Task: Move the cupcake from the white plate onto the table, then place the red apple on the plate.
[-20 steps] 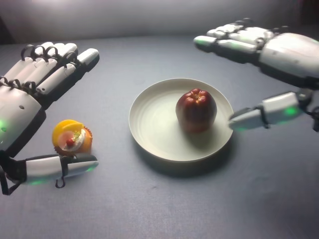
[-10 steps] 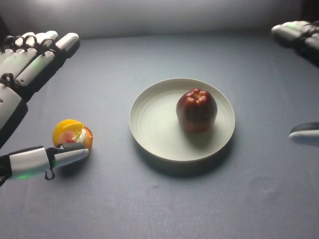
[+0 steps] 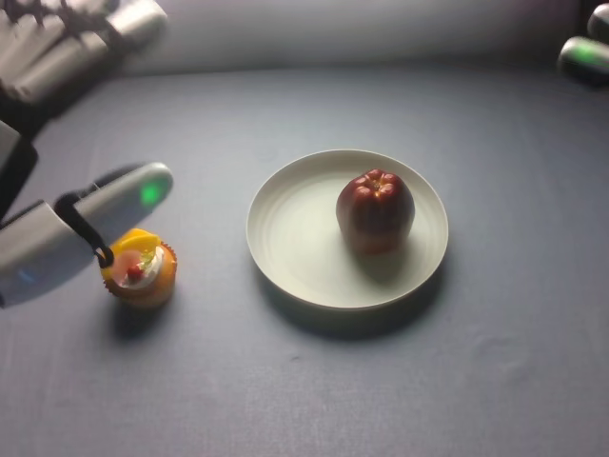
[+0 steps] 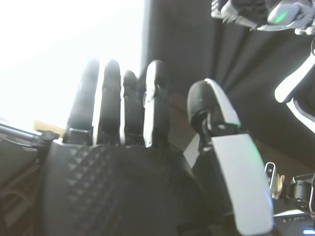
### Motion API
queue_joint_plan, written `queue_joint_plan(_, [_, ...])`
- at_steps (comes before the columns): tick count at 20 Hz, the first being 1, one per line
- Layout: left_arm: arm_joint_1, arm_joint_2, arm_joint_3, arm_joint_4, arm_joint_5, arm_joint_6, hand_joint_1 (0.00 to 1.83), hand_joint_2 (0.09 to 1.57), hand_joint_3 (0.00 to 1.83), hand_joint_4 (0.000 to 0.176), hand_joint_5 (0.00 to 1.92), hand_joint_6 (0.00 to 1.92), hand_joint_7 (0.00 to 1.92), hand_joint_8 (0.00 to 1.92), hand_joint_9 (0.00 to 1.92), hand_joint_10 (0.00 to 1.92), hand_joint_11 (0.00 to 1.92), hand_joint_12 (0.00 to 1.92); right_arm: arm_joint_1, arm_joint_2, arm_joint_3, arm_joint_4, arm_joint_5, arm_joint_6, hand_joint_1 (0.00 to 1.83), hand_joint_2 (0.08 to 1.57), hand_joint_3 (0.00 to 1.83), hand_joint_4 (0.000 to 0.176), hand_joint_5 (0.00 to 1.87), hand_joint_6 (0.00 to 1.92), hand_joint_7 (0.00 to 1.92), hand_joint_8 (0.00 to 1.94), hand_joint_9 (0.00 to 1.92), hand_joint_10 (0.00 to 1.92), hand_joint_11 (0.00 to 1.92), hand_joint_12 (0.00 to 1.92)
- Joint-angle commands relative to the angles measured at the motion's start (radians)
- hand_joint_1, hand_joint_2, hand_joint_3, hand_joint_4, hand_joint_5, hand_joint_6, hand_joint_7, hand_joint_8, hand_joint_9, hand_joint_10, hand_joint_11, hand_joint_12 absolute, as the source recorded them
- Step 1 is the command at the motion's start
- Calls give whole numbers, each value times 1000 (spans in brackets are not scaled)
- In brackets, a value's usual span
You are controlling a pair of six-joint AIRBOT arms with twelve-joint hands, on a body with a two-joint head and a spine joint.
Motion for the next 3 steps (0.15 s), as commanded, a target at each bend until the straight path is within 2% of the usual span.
queue_joint_plan(1, [-22, 17, 6, 7, -110, -10, 451, 1340, 4, 0, 501, 20, 565, 64, 613, 131, 324, 1093, 35, 5, -4, -4, 127, -12, 378, 1299, 43, 119, 144, 7, 141, 8, 64, 10, 15, 11])
queue_joint_plan(2, [-37, 34, 2, 18, -110, -10, 412, 1356, 0, 0, 561, 10, 690, 74, 720, 216, 422, 1188, 77, 9, -8, -27, 127, -17, 974, 1159, 0, 0, 441, 95, 442, 98, 365, 114, 215, 112])
queue_joint_plan(3, [-41, 50, -2, 27, -110, -9, 256, 1431, 7, 0, 635, 54, 787, 164, 768, 466, 476, 1180, 81, 17, -11, -28, 127, -17, 1076, 1168, 0, 0, 463, 50, 549, 34, 575, 46, 372, 545])
